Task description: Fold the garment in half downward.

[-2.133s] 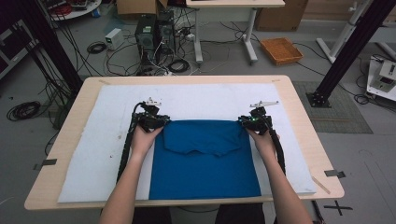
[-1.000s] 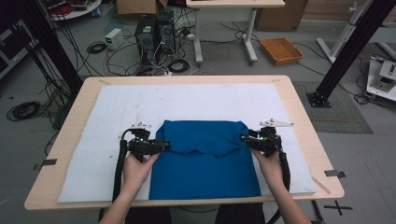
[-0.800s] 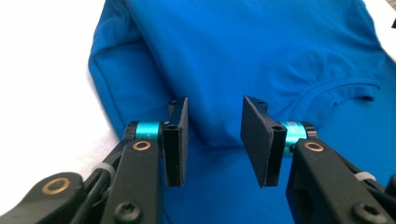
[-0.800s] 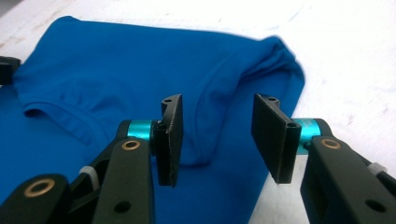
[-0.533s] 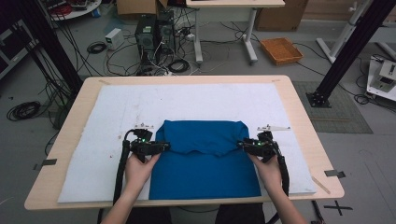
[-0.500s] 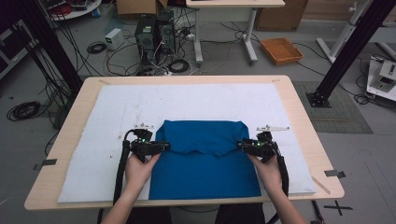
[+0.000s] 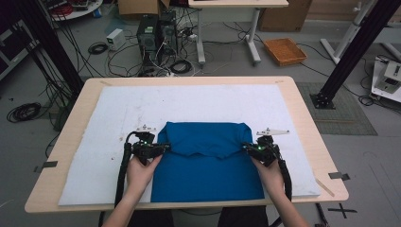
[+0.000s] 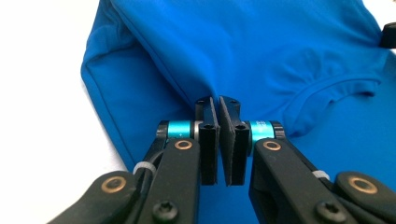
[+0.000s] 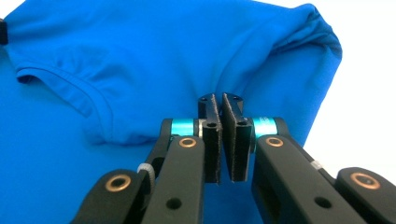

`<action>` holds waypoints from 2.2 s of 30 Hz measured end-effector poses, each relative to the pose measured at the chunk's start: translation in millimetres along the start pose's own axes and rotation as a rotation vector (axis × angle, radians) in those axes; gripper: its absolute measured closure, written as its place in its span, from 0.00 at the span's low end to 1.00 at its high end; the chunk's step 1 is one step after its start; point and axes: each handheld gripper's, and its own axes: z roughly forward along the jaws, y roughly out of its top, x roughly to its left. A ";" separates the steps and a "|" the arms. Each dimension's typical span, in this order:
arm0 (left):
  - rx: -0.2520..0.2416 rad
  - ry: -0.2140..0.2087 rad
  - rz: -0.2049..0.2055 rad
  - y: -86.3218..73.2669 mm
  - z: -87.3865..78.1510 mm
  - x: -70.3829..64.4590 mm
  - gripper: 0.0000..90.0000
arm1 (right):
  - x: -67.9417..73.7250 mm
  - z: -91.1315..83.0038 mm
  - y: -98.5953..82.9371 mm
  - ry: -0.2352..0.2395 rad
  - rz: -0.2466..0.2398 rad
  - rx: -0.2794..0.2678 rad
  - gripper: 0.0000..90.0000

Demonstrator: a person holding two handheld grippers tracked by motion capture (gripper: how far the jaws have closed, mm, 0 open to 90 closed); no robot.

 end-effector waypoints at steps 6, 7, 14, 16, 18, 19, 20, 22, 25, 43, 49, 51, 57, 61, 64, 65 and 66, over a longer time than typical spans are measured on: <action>-0.016 -0.026 0.007 -1.0 -15.7 -5.4 0.96 | 4.6 -11.6 1.9 0.023 -0.013 -0.018 0.97; -0.018 -0.030 0.007 -2.1 -18.9 -7.0 0.96 | 5.5 -14.4 1.9 0.026 -0.017 -0.023 0.97; -0.009 -0.105 0.008 -16.3 -44.8 -18.9 0.96 | 12.0 -38.1 -5.8 0.064 -0.037 -0.028 0.97; -0.006 -0.123 0.009 -22.4 -52.2 -22.2 0.96 | 13.6 -45.6 -10.6 0.077 -0.043 -0.031 0.97; 0.002 -0.130 0.015 -29.8 -59.2 -27.1 0.96 | 16.5 -53.1 -15.6 0.087 -0.046 -0.029 0.97; 0.005 -0.134 0.015 -33.7 -62.0 -30.2 0.96 | 18.4 -56.5 -18.1 0.090 -0.050 -0.027 0.97; 0.009 -0.138 0.022 -37.4 -64.6 -33.3 0.96 | 20.4 -59.7 -20.7 0.101 -0.057 -0.027 0.97; 0.019 -0.142 0.033 -44.4 -70.4 -38.9 0.96 | 25.3 -65.8 -26.0 0.110 -0.069 -0.026 0.97; 0.027 -0.145 0.048 -53.8 -76.8 -46.1 0.96 | 32.2 -72.6 -34.3 0.123 -0.081 -0.026 0.97; 0.082 -0.191 0.053 -81.5 -81.7 -60.0 0.95 | 44.3 -92.8 -70.1 0.138 -0.098 -0.001 0.98; 0.105 -0.140 0.067 -86.8 -78.5 -60.7 0.84 | 45.6 -91.9 -73.0 0.126 -0.115 0.012 0.93; 0.091 -0.119 0.078 -85.9 -78.7 -58.5 0.75 | 44.3 -92.5 -72.2 0.126 -0.121 0.003 0.90; -0.011 0.019 0.101 -61.1 -75.7 -43.6 0.62 | 27.4 -88.8 -50.5 0.057 -0.110 -0.041 0.80; -0.073 0.093 0.090 -36.8 -62.2 -27.1 0.59 | 5.1 -73.1 -28.8 0.001 -0.059 -0.076 0.77; -0.091 0.147 0.092 -20.4 -45.1 -15.5 0.59 | -11.4 -56.2 -15.2 -0.037 -0.020 -0.078 0.76; -0.086 0.166 0.087 -15.8 -38.6 -11.1 0.58 | -16.4 -50.1 -11.5 -0.054 -0.006 -0.075 0.74; -0.080 0.179 0.080 -11.7 -32.2 -6.1 0.58 | -21.2 -44.1 -8.2 -0.064 0.015 -0.067 0.73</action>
